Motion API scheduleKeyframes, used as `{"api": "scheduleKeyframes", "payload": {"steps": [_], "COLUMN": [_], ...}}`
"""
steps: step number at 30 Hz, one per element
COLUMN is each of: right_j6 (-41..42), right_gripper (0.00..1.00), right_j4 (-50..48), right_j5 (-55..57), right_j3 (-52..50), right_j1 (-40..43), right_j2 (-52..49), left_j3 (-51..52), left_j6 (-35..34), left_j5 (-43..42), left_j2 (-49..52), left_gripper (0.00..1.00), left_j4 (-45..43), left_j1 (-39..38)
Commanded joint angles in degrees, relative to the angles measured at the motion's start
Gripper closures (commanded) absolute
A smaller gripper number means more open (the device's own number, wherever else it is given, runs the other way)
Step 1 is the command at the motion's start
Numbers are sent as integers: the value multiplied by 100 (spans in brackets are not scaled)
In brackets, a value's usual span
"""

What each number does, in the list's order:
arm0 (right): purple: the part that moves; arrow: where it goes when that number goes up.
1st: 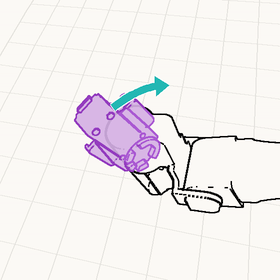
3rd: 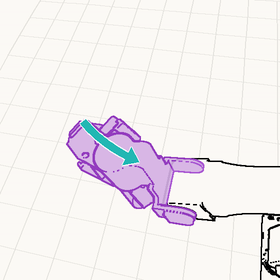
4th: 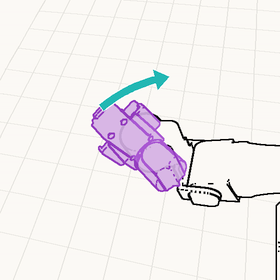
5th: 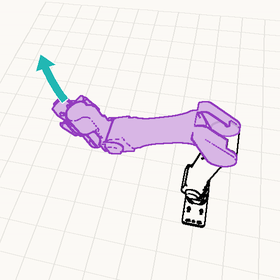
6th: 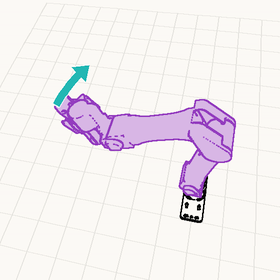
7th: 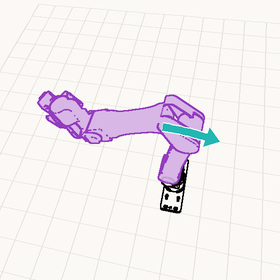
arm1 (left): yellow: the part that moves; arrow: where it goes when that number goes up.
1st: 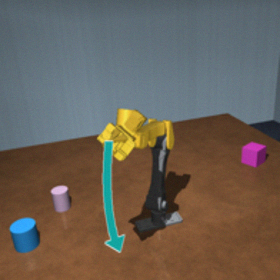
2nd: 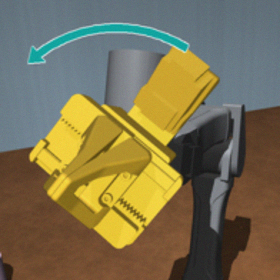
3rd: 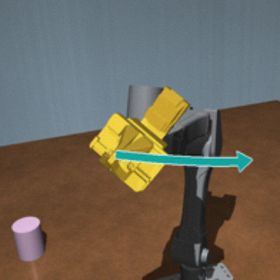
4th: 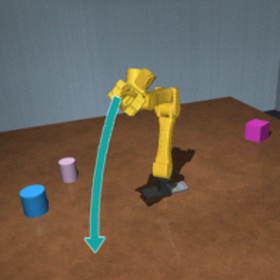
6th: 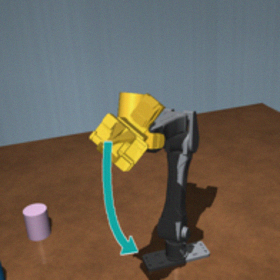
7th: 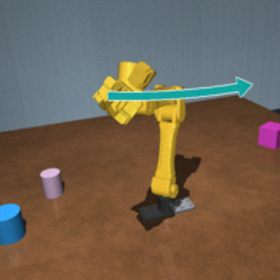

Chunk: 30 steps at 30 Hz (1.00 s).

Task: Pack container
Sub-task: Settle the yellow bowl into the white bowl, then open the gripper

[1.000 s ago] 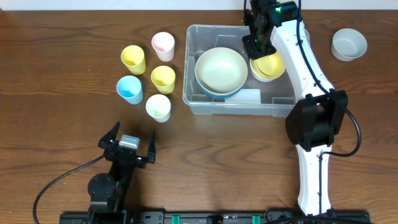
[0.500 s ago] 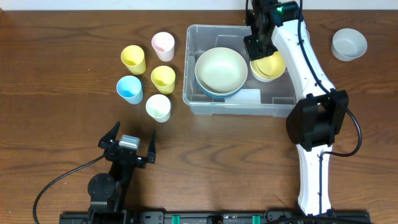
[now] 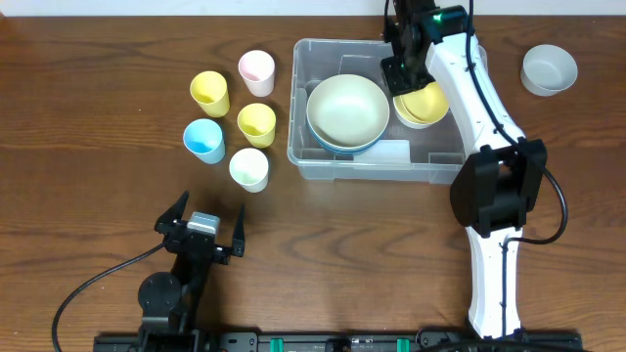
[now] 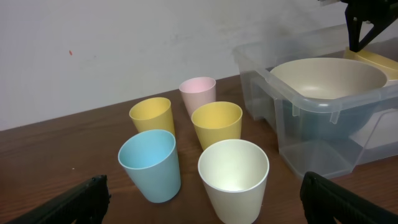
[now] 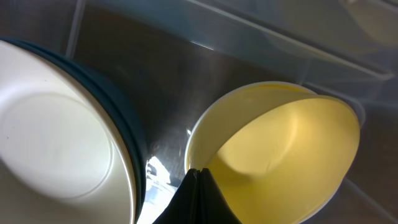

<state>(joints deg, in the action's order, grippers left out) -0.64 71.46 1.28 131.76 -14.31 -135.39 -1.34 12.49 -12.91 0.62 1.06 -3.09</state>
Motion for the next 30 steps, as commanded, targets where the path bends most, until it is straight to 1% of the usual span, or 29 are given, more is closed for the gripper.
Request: {"api": "scheduleKeyframes", "payload": {"steps": [1, 15, 24, 30], "right_j6": [-2, 0, -2, -2], "right_gripper": [98, 98, 99, 99], "right_j4": [-46, -136, -382, -492], "right_j5": [-46, -48, -46, 4], "right_j3": [-37, -118, -516, -535], "right_j1": [48, 52, 52, 52], "right_j2": [-9, -74, -74, -68], "left_j3": [111, 111, 111, 111], "left_j6": [55, 55, 55, 55], "left_j5": [-35, -35, -37, -35], "left_j2": [-2, -2, -2, -2], "left_gripper": [2, 2, 2, 2], "left_j4": [181, 181, 181, 181], "left_j1": [28, 28, 28, 28]}}
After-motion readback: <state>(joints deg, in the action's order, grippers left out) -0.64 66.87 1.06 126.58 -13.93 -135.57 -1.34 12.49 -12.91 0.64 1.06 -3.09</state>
